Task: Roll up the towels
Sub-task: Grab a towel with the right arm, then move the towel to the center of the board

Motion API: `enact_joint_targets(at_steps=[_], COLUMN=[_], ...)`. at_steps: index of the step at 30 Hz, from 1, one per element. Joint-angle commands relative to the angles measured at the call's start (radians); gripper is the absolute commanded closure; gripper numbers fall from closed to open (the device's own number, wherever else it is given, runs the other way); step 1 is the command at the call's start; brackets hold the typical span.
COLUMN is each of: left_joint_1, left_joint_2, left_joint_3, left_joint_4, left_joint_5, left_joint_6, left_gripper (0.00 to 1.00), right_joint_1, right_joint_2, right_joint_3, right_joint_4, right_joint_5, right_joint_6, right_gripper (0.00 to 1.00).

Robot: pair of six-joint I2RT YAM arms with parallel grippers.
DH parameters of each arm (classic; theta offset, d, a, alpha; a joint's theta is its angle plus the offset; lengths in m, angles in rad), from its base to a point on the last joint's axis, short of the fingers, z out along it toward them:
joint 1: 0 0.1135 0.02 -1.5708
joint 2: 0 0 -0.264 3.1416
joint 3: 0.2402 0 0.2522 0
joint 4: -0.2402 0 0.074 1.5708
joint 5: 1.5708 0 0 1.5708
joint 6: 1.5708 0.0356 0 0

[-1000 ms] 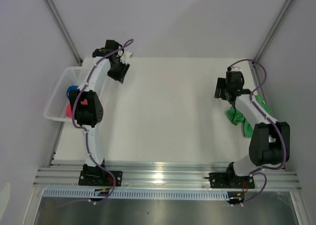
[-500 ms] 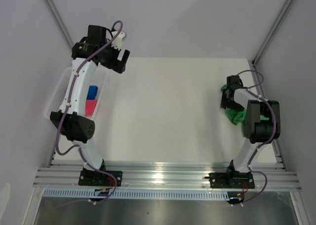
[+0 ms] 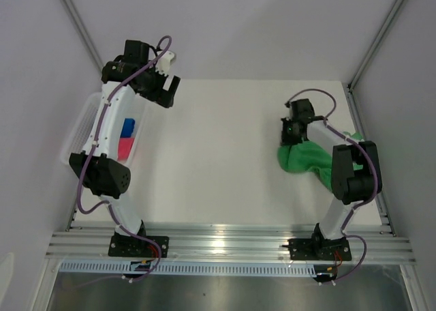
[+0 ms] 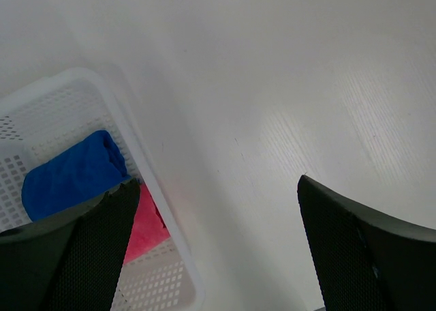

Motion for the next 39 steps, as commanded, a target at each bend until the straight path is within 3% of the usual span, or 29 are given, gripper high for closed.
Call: enact_joint_targets(at_steps=[1, 5, 13, 18, 23, 26, 29, 33, 39], left_joint_1=[0.004, 0.004, 0.004, 0.004, 0.004, 0.001, -0.042, -0.165, -0.329], left_joint_2=[-0.056, -0.061, -0.088, -0.096, -0.124, -0.124, -0.154, -0.177, -0.153], left_joint_3=[0.049, 0.099, 0.115, 0.198, 0.201, 0.169, 0.022, -0.222, -0.482], left_joint_4=[0.009, 0.003, 0.012, 0.022, 0.046, 0.026, 0.034, 0.071, 0.215], left_joint_5=[0.058, 0.067, 0.119, 0.11, 0.114, 0.249, 0.34, 0.302, 0.315], left_joint_6=[-0.015, -0.017, -0.02, -0.008, 0.005, 0.009, 0.072, 0.178, 0.305], left_gripper=[0.0, 0.01, 0.01, 0.01, 0.01, 0.0, 0.01, 0.16, 0.17], right_joint_1=[0.143, 0.249, 0.265, 0.265, 0.24, 0.228, 0.245, 0.239, 0.207], right_joint_2=[-0.105, -0.11, -0.149, -0.206, -0.3, -0.35, -0.358, -0.321, -0.266], right_joint_3=[0.181, 0.4, 0.776, 0.81, 0.585, 0.38, 0.151, -0.076, -0.227], right_joint_4=[0.092, 0.108, 0.163, 0.186, 0.212, 0.132, 0.098, 0.126, 0.132], right_joint_5=[-0.295, -0.398, -0.471, -0.489, -0.489, -0.469, -0.503, -0.544, -0.471], right_joint_6=[0.022, 0.08, 0.246, 0.294, 0.309, 0.204, 0.076, 0.048, 0.102], right_gripper=[1.0, 1.0, 1.0, 1.0, 1.0, 1.0, 1.0, 1.0, 1.0])
